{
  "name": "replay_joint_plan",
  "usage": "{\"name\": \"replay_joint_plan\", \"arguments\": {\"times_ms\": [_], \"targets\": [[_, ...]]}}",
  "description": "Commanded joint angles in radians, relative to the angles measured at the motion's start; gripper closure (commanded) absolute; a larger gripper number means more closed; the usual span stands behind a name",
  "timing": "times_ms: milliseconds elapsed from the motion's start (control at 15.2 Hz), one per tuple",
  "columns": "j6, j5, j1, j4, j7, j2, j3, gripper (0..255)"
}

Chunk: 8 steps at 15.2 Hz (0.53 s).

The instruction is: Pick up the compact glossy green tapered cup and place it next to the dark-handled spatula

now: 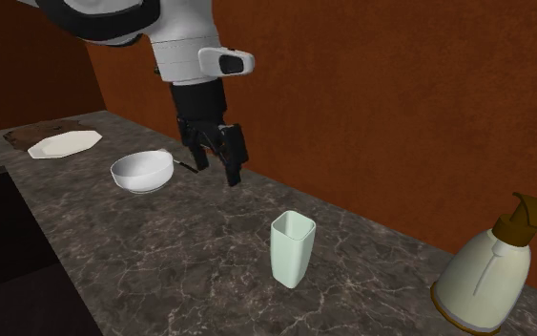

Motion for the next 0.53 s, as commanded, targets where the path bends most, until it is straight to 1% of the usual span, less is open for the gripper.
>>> {"name": "replay_joint_plan", "arguments": {"times_ms": [0,462], "targets": [[0.031,0.019,-0.002,0.043,-0.056,0.079,-0.028,0],[0.102,0.124,-0.021,0.215,-0.232,0.354,-0.077,0]]}}
